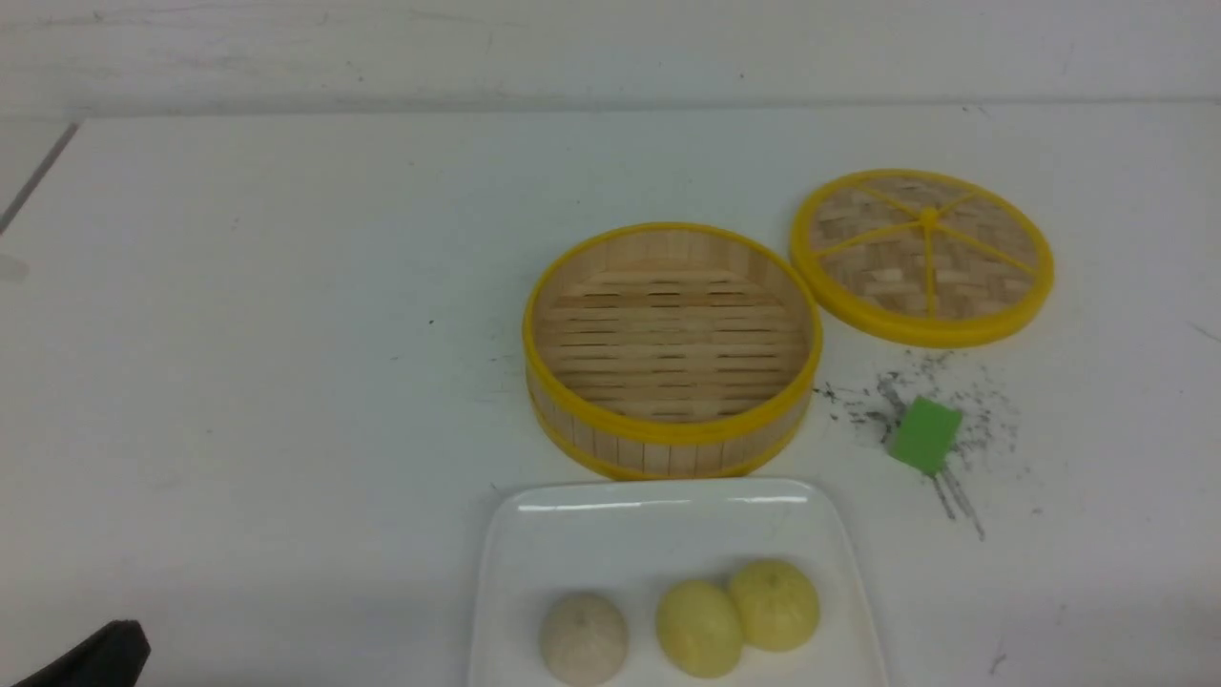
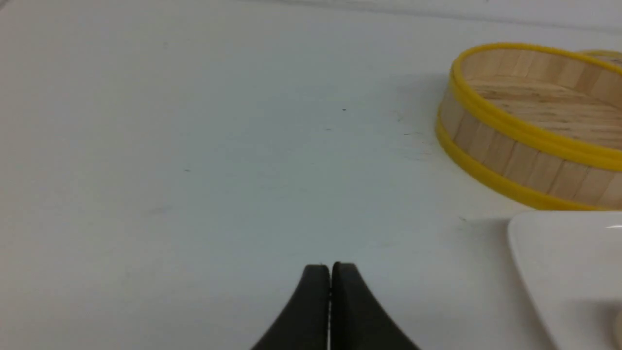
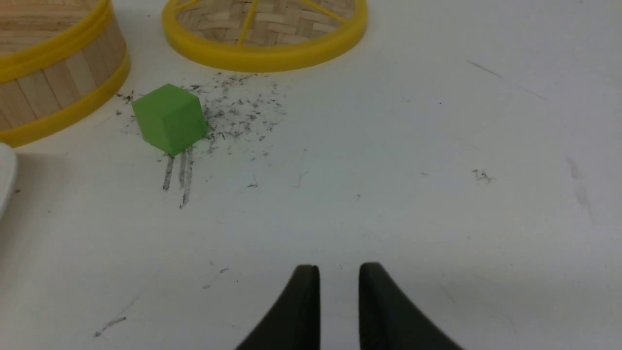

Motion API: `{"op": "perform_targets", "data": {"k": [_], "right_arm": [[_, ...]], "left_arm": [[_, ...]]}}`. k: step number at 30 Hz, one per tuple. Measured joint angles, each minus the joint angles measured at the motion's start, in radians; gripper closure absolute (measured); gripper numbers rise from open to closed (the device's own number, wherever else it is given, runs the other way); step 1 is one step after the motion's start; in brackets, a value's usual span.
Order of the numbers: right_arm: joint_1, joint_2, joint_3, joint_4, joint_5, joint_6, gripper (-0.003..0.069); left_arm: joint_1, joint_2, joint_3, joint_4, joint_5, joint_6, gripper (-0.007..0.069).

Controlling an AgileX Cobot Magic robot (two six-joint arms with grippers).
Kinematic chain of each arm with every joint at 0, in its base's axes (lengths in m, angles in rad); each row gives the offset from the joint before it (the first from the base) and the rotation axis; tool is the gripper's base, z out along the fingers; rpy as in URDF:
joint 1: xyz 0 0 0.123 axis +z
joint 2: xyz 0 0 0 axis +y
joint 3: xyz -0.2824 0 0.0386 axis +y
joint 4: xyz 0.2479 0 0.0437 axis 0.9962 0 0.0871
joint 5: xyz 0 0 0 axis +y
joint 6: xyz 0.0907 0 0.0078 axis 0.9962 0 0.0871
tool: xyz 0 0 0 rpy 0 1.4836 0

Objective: Put the steamed buns into the plate on the white tablecloth.

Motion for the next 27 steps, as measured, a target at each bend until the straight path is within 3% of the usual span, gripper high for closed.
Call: {"op": "perform_targets", "data": {"k": [8,12,27], "right_arm": [[0.000,0.000,0.000,0.000,0.000,0.000,0.0496],[0.000,0.000,0.000,0.000,0.000,0.000,0.0488],[0.000,0.000,0.000,0.000,0.000,0.000,0.0472]], "left_arm": [[0.128,-0.075,0.001,0.023,0.099,-0.022,0.0589],[0.136,-0.080,0.005,0.052,0.166,-0.024,0.0586],[0.216,-0.080,0.005,0.062,0.169,-0.025,0.0570]]}}
